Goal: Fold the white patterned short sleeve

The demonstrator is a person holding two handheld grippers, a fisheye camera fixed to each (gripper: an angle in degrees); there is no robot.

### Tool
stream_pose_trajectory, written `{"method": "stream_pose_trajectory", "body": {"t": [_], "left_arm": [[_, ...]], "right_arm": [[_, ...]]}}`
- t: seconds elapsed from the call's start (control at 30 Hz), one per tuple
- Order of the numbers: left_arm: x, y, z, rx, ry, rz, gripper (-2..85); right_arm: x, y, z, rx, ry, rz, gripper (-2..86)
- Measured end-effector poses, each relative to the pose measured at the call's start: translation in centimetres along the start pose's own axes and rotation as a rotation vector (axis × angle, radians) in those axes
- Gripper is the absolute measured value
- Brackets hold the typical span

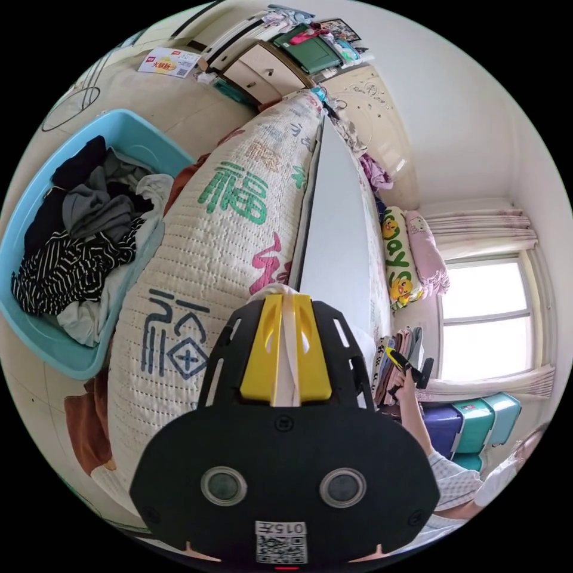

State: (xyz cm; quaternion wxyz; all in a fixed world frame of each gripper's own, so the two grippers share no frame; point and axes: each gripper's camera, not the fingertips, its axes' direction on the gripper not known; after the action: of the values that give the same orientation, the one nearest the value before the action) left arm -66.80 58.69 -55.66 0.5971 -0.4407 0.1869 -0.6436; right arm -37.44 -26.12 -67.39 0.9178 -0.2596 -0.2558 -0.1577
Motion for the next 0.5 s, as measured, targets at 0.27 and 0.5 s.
{"method": "stream_pose_trajectory", "body": {"t": [0.27, 0.5], "left_arm": [[-1.3, 1.5, -0.1, -0.028, 0.096, 0.004, 6.0], [-1.6, 3.6, -0.3, -0.042, 0.122, -0.009, 5.1]], "right_arm": [[-35.3, 12.5, -7.0, -0.197, -0.449, -0.817, 8.9], [-51.6, 17.7, -6.9, -0.219, -0.134, -1.088, 11.1]]}}
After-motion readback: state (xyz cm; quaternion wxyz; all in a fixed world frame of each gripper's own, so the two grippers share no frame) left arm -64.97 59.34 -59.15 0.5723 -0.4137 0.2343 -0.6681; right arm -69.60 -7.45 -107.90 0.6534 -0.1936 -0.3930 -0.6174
